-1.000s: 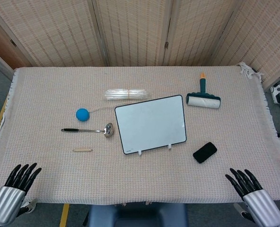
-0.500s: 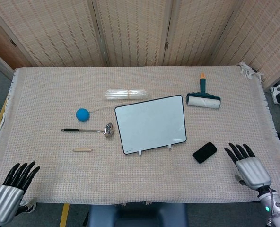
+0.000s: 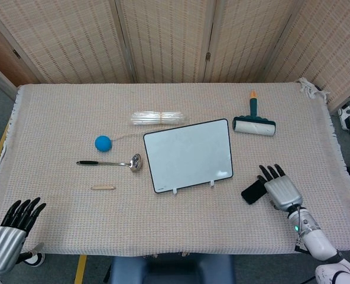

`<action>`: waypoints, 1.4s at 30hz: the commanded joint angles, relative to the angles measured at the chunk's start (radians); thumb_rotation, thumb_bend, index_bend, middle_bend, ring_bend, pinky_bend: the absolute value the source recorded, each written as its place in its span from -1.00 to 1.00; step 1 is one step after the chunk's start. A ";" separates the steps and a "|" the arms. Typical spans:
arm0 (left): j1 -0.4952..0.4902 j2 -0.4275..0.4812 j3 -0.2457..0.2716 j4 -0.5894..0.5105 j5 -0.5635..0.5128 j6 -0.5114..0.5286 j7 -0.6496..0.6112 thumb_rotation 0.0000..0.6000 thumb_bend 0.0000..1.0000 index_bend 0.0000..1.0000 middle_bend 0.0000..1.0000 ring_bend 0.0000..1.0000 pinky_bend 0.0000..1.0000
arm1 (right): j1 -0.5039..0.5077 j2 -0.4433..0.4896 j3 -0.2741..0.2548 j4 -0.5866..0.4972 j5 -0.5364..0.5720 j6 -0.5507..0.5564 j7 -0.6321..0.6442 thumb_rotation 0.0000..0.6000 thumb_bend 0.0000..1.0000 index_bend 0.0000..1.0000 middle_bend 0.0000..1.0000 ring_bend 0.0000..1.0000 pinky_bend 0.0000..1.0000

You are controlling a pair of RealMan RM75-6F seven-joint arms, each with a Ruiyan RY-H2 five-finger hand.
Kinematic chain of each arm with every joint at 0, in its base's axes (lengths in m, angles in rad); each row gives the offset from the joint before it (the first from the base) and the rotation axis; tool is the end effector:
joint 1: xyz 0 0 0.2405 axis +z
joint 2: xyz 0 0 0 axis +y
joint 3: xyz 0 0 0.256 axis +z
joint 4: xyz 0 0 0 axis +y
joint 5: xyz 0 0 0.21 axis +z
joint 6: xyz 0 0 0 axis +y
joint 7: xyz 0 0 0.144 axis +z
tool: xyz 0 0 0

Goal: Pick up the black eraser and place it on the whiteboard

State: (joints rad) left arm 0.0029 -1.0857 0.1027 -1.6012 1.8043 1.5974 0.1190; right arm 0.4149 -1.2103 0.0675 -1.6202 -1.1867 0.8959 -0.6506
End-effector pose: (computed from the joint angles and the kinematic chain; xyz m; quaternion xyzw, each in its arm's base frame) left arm -0.2936 0.1174 0.1483 -0.6951 -0.3161 -0.3647 0.5329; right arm -0.2873 -0.2624 0.0653 0.7958 -0.3094 0.1299 0.5040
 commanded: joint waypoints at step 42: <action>-0.005 0.004 0.016 0.006 0.028 0.013 -0.011 1.00 -0.60 -0.96 -0.84 -0.90 -0.87 | 0.028 -0.188 0.025 0.007 -0.234 0.401 -0.066 1.00 -0.38 0.26 -0.67 -0.65 -0.97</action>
State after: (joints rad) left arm -0.0025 -1.0820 0.1188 -1.5953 1.8324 1.6100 0.1088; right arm 0.4307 -1.3604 0.0653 -1.6084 -1.4152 1.2783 -0.6783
